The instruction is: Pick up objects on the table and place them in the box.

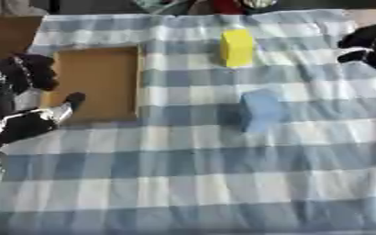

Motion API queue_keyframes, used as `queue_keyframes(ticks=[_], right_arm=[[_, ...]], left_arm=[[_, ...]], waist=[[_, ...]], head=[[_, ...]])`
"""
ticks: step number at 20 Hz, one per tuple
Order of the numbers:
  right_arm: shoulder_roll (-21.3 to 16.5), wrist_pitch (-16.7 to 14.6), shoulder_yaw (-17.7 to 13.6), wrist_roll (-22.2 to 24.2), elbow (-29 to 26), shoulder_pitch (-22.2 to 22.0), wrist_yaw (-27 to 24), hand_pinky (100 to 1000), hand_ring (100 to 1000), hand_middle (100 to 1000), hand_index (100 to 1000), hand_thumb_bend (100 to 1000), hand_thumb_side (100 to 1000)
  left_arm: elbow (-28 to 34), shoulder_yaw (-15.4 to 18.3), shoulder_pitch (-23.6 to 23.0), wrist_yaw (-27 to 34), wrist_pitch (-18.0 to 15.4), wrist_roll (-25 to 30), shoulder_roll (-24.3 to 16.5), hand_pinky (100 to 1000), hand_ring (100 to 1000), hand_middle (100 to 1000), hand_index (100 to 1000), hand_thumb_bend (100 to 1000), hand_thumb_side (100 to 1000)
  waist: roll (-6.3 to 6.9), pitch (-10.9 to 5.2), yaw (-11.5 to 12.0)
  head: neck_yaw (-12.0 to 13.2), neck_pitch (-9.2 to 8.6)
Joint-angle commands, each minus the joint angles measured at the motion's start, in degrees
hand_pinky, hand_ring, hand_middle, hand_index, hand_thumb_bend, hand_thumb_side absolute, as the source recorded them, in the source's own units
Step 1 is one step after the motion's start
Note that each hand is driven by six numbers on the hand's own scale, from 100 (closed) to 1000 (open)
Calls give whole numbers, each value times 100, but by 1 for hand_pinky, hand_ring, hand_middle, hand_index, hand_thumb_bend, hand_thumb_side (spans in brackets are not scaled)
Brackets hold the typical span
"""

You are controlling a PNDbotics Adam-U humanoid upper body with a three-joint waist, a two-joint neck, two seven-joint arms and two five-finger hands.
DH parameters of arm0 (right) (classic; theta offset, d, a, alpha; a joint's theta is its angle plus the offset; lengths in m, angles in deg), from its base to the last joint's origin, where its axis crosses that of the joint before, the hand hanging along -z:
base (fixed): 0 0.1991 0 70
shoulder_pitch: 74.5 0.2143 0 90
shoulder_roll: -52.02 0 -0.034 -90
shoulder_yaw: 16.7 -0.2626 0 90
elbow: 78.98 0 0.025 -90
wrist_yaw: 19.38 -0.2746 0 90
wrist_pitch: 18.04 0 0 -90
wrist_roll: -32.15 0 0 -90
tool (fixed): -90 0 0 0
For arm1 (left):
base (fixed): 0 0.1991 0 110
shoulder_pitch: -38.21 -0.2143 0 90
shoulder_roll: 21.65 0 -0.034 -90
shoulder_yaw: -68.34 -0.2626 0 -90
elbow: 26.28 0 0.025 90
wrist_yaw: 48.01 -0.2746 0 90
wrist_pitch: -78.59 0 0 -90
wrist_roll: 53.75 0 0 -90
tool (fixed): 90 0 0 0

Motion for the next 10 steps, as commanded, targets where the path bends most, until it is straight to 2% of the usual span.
queue_keyframes(ticks=[1, 10], right_arm=[[-90, -18, -17, 13, -117, 41, 3, 714, 788, 709, 782, 100, 562], [-93, -15, -9, 18, -116, 37, 6, 714, 788, 709, 782, 100, 562]], left_arm=[[72, 73, 54, -9, -11, -11, -87, 595, 558, 528, 690, 584, 100], [64, 77, 51, -9, -8, -11, -84, 595, 558, 528, 690, 587, 100]], waist=[[-7, -96, 0], [-8, -101, 0]], head=[[0, -33], [2, -39]])
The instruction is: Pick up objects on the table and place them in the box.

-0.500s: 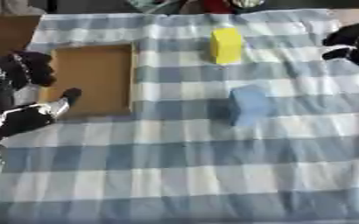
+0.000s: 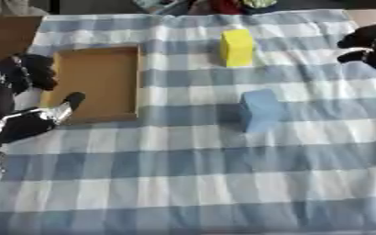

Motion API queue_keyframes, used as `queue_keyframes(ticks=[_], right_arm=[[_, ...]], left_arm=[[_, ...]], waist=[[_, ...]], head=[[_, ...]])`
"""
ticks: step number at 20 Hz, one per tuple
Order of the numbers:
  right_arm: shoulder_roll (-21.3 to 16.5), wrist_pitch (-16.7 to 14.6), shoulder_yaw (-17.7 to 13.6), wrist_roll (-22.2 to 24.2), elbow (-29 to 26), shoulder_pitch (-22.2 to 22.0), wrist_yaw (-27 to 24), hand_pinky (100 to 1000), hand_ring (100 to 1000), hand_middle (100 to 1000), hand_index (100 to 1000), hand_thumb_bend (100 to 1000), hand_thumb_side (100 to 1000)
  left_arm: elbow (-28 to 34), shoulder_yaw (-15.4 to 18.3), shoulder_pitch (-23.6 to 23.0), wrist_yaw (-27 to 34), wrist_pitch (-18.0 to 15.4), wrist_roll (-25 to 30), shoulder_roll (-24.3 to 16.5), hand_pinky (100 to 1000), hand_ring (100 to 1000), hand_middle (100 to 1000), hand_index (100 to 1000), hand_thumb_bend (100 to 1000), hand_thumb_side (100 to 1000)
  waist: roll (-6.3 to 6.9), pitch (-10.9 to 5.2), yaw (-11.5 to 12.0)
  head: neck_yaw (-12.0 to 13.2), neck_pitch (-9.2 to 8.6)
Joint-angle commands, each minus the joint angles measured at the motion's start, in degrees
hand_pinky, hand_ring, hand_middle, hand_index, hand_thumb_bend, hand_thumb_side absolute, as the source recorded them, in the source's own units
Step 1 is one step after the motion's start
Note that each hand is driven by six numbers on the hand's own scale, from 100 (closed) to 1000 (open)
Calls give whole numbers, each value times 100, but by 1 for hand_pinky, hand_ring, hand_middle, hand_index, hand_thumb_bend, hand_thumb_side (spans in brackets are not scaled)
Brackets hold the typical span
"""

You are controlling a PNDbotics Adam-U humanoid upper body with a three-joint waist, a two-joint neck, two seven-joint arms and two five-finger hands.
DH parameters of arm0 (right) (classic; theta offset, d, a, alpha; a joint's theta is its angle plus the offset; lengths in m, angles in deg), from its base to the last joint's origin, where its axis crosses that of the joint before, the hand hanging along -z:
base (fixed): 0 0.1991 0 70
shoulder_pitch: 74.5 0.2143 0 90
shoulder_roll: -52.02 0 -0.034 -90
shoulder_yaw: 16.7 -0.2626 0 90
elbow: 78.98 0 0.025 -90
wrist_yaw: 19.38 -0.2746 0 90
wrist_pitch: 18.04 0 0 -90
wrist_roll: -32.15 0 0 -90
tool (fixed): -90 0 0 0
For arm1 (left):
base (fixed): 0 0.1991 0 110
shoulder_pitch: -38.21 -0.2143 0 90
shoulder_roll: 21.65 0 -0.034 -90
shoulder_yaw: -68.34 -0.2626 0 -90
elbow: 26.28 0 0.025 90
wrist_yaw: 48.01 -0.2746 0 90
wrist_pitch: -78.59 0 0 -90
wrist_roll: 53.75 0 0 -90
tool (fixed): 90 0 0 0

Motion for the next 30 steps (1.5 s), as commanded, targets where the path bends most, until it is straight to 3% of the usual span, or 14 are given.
queue_keyframes(ticks=[1, 5, 10, 20, 30], right_arm=[[-94, -16, -10, 16, -115, 38, 7, 715, 789, 709, 782, 100, 563], [-170, -32, 20, 52, -100, 59, 24, 716, 791, 712, 784, 100, 563], [-531, -182, 168, 234, -6, 179, 112, 726, 815, 742, 794, 100, 558], [-1313, -749, 606, 871, 503, 545, 423, 795, 930, 872, 836, 100, 583], [-1903, -1316, 1036, 1161, 942, 971, 834, 807, 932, 881, 854, 137, 580]], left_arm=[[63, 59, 51, -10, -8, -8, -85, 595, 558, 528, 690, 587, 100], [63, 59, 54, -10, -8, -8, -89, 594, 558, 528, 690, 588, 100], [56, 42, 54, -10, -8, 11, -97, 594, 558, 528, 689, 589, 100], [35, 4, 56, -12, -12, 60, -107, 594, 558, 528, 689, 589, 100], [26, -11, 68, -12, -16, 80, -118, 594, 558, 528, 689, 590, 100]], waist=[[-4, -101, 0], [-10, -102, 13], [-27, -108, 48], [-65, -113, 99], [-105, -111, 150]], head=[[-1, -37], [-2, -40], [-29, -30], [-53, -11], [-72, -22]])
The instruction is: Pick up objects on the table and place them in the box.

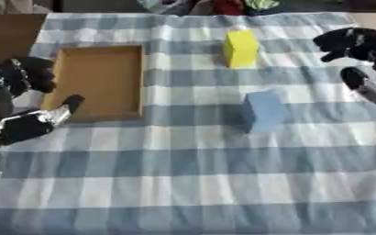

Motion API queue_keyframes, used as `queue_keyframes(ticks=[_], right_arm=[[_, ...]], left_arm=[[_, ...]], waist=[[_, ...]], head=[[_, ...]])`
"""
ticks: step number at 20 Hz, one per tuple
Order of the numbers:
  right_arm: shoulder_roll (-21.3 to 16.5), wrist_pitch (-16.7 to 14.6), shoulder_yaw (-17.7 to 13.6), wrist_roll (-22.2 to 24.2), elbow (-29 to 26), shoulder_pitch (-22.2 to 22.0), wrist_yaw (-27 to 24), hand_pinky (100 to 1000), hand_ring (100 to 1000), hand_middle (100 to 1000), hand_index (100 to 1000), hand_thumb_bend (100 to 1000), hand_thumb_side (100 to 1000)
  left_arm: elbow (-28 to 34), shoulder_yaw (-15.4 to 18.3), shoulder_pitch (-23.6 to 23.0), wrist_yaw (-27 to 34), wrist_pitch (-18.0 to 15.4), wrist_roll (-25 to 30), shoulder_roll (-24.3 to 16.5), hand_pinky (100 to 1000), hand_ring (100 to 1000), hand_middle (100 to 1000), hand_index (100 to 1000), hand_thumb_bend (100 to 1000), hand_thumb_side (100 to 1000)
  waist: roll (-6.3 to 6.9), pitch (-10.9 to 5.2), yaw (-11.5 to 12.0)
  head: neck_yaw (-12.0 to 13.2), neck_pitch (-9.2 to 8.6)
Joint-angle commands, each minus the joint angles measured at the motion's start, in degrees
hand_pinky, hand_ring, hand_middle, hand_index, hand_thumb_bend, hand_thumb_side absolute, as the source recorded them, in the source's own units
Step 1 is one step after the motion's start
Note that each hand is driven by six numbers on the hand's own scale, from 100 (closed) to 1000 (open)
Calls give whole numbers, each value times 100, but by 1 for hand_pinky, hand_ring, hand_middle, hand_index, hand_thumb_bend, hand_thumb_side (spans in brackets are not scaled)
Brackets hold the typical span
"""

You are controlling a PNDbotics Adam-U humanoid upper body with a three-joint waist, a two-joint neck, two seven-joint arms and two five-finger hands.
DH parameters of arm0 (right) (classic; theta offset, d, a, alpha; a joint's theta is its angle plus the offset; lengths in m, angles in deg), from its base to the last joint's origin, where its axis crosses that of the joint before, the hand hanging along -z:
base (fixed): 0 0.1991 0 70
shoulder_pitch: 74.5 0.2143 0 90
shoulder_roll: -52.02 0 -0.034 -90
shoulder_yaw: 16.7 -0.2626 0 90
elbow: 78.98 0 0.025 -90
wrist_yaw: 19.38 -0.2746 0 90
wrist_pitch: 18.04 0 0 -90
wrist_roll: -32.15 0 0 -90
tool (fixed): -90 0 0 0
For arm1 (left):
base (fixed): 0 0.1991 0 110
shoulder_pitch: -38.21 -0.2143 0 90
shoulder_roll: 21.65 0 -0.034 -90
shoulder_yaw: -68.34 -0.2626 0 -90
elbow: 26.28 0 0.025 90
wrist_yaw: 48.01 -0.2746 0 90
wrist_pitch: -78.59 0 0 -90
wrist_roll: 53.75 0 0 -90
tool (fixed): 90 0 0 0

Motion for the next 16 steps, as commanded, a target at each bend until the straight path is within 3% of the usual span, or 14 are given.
queue_keyframes(ticks=[1, 11, 16], right_arm=[[-356, -151, 86, 45, 88, 179, 163, 808, 932, 881, 856, 140, 578], [-533, -473, 483, 139, 540, 664, 616, 801, 917, 870, 871, 220, 540], [-478, -621, 704, 235, 819, 928, 886, 793, 901, 852, 875, 324, 574]], left_arm=[[61, 14, 65, -12, -13, 23, -118, 594, 558, 528, 689, 590, 100], [65, -1, 70, -9, -13, 44, -135, 594, 558, 528, 689, 590, 100], [64, -7, 67, -7, -10, 55, -135, 594, 559, 529, 689, 589, 100]], waist=[[-12, -105, 13], [-15, -124, 47], [-15, -134, 61]], head=[[-15, -24], [-34, -27], [-46, -16]])
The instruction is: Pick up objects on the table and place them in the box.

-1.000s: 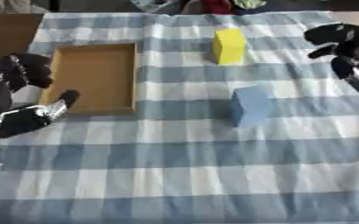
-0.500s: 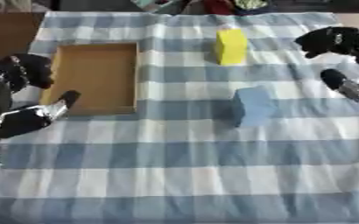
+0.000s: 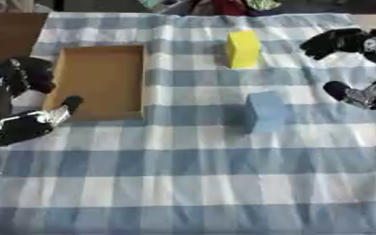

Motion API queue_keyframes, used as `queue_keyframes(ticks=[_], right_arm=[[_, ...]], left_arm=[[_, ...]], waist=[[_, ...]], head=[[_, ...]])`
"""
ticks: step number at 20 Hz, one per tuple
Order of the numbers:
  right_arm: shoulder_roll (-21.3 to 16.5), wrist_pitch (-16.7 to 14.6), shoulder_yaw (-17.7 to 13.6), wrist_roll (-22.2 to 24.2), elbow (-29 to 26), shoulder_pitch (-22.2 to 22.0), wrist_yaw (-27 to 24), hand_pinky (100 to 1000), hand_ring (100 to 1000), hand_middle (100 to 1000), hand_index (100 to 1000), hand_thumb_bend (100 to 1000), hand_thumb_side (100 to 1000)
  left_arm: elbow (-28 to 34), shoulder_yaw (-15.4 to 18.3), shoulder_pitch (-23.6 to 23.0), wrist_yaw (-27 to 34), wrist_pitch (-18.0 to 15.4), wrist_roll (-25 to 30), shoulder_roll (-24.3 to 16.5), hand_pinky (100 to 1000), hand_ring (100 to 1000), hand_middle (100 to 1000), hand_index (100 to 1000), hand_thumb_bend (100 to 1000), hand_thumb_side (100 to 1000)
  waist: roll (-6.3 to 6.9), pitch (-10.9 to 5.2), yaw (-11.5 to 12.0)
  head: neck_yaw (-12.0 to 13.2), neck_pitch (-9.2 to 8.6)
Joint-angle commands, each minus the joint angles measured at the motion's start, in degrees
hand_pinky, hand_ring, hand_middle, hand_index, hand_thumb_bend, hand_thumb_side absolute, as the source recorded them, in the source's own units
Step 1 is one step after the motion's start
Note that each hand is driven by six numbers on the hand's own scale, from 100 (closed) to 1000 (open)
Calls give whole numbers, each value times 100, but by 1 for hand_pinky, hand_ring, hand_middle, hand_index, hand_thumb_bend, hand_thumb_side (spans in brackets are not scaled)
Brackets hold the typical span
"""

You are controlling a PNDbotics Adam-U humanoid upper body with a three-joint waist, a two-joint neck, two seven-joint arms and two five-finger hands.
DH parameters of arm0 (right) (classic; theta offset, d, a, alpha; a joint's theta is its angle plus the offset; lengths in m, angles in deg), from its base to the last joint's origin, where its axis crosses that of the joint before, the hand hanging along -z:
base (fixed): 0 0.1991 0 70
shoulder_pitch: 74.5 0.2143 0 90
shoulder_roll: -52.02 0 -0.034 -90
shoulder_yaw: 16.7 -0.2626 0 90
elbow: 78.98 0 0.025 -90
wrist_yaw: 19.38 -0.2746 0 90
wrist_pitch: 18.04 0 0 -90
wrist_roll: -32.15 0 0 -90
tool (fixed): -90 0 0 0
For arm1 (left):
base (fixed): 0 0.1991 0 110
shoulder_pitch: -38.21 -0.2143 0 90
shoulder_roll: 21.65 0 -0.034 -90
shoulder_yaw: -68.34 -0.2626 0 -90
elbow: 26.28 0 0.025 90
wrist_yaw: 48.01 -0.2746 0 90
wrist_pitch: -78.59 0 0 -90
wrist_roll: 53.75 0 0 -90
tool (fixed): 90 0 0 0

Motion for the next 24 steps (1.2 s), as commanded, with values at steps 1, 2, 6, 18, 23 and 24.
queue_keyframes(ticks=[1, 2, 6, 18, 23, 24], right_arm=[[-145, -118, 93, 69, 138, 222, 207, 793, 900, 853, 876, 332, 577], [-130, -157, 137, 97, 187, 279, 268, 796, 901, 854, 879, 387, 584], [-39, -311, 290, 205, 444, 494, 498, 800, 901, 855, 882, 513, 584], [435, -717, 410, 166, 1419, 962, 1265, 800, 894, 850, 881, 574, 588], [659, -831, 467, 148, 1735, 1105, 1511, 800, 892, 849, 881, 570, 602], [699, -855, 473, 141, 1795, 1121, 1567, 800, 892, 848, 881, 565, 604]], left_arm=[[64, -3, 63, -6, -4, 21, -131, 594, 559, 529, 689, 589, 100], [64, -4, 63, -5, -3, 23, -131, 594, 559, 529, 689, 590, 100], [61, -9, 53, -5, -2, 34, -133, 594, 559, 529, 689, 590, 100], [49, -16, 35, -7, -2, 56, -120, 594, 559, 529, 689, 591, 100], [50, -20, 31, -3, -2, 63, -113, 594, 559, 529, 690, 591, 100], [49, -20, 30, -2, -2, 64, -113, 594, 559, 529, 690, 591, 100]], waist=[[2, -116, 14], [3, -118, 17], [2, -127, 28], [20, -144, 26], [32, -157, 28], [33, -159, 29]], head=[[-13, -15], [-18, -16], [-33, -2], [-64, 51], [-76, 61], [-76, 60]])
